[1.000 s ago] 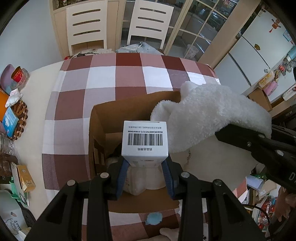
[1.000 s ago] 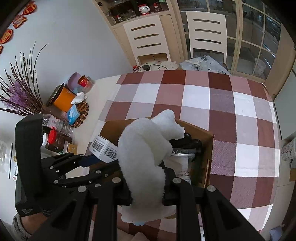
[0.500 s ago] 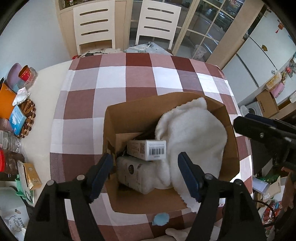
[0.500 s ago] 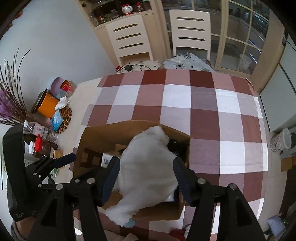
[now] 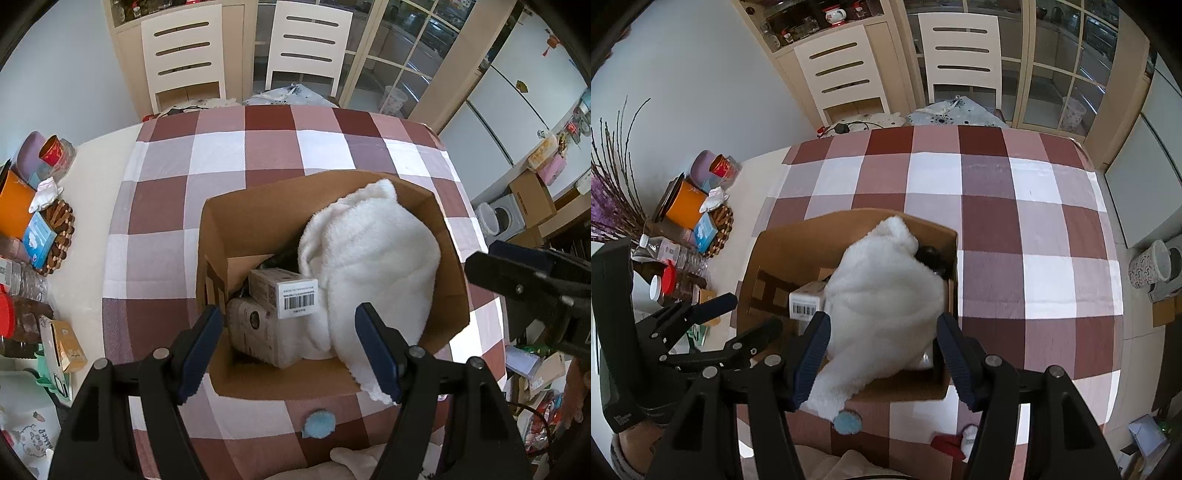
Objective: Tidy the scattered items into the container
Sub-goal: 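Lower medicine box and towel into cardboard box and open both tools, then reach left tool to blue pompom while right tool reaches Hello Kitty plush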
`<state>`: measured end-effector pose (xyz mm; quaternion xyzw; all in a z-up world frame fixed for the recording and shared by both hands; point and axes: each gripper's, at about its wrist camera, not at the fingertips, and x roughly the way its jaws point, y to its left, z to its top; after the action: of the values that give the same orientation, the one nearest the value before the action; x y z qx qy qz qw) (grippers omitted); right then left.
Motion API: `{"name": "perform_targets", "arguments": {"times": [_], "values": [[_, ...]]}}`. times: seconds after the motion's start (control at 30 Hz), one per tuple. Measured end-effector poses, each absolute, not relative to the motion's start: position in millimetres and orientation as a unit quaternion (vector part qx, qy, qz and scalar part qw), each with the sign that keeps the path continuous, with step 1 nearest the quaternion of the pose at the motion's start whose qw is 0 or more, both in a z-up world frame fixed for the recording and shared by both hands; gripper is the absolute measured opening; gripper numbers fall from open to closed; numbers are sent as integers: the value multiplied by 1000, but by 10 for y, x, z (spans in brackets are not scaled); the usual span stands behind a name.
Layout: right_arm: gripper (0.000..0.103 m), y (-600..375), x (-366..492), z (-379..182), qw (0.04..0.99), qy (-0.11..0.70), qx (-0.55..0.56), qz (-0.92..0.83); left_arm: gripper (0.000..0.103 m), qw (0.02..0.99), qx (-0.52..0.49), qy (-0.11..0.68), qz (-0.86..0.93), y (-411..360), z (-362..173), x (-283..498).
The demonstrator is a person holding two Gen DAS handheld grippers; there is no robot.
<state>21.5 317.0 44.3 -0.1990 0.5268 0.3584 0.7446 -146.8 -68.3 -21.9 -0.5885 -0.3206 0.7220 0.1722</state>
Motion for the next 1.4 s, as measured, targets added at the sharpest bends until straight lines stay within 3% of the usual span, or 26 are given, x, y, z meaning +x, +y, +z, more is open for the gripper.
{"name": "perform_targets", "arguments": {"times": [0.93,1.2,1.4], "values": [[61,2550,-328,510,770,539,-153,306,76,217,-625,-276,697,-415,105,-790],[61,2178,-415,296,769,565,-129,269,76,236,-663,-251,665,-199,-103,-456],[61,1727,-330,-183,759,607,-119,203,76,253,-699,-241,624,59,-446,-196]]}}
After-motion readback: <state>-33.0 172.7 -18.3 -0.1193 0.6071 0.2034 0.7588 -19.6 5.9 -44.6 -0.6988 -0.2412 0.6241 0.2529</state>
